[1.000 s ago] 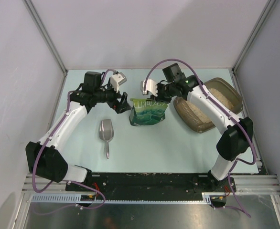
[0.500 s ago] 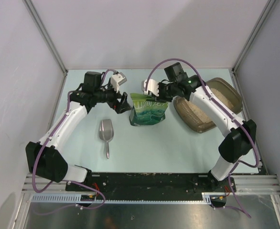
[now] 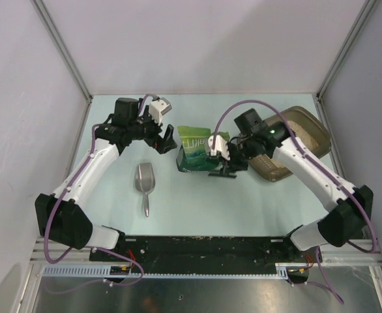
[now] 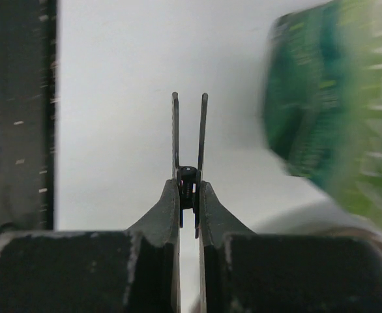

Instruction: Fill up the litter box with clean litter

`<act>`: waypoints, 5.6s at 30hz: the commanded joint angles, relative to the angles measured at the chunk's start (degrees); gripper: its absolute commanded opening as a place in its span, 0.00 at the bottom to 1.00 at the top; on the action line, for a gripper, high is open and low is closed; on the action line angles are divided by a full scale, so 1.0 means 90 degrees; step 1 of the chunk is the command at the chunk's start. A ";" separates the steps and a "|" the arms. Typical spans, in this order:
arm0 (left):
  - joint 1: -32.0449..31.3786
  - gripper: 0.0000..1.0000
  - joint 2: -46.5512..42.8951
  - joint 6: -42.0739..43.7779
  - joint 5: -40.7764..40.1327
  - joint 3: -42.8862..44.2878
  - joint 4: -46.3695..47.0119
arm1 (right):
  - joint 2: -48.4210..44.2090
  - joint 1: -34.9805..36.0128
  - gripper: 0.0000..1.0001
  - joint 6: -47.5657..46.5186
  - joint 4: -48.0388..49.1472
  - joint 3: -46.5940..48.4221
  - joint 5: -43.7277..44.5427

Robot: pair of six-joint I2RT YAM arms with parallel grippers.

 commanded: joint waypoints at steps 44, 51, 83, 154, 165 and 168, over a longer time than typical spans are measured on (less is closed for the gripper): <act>0.1305 0.98 0.1971 -0.5456 0.2112 0.0517 0.2155 | -0.1760 -0.1909 1.00 0.5696 0.3735 -0.1531 0.0836; 0.0652 0.83 0.2918 -0.5926 0.2952 0.1181 0.2821 | -0.1662 -0.3071 1.00 0.6322 0.3973 -0.1551 0.0703; 0.0504 0.00 0.1689 -0.5790 0.3978 0.0400 0.5361 | 0.2410 -0.1627 0.75 0.4681 0.4178 0.1516 -0.2753; -0.1039 0.00 0.1318 0.3146 0.1966 0.2637 -0.1348 | 0.1736 -0.1109 0.89 0.6721 0.1922 0.1389 0.1279; -0.1176 0.00 0.1171 0.3146 0.1859 0.2412 -0.1163 | 0.2108 -0.0543 0.93 0.7698 0.1960 0.1584 0.3863; -0.1205 0.00 0.1161 0.3146 0.1839 0.2412 -0.1124 | 0.2195 -0.0484 0.93 0.7816 0.1942 0.1769 0.4423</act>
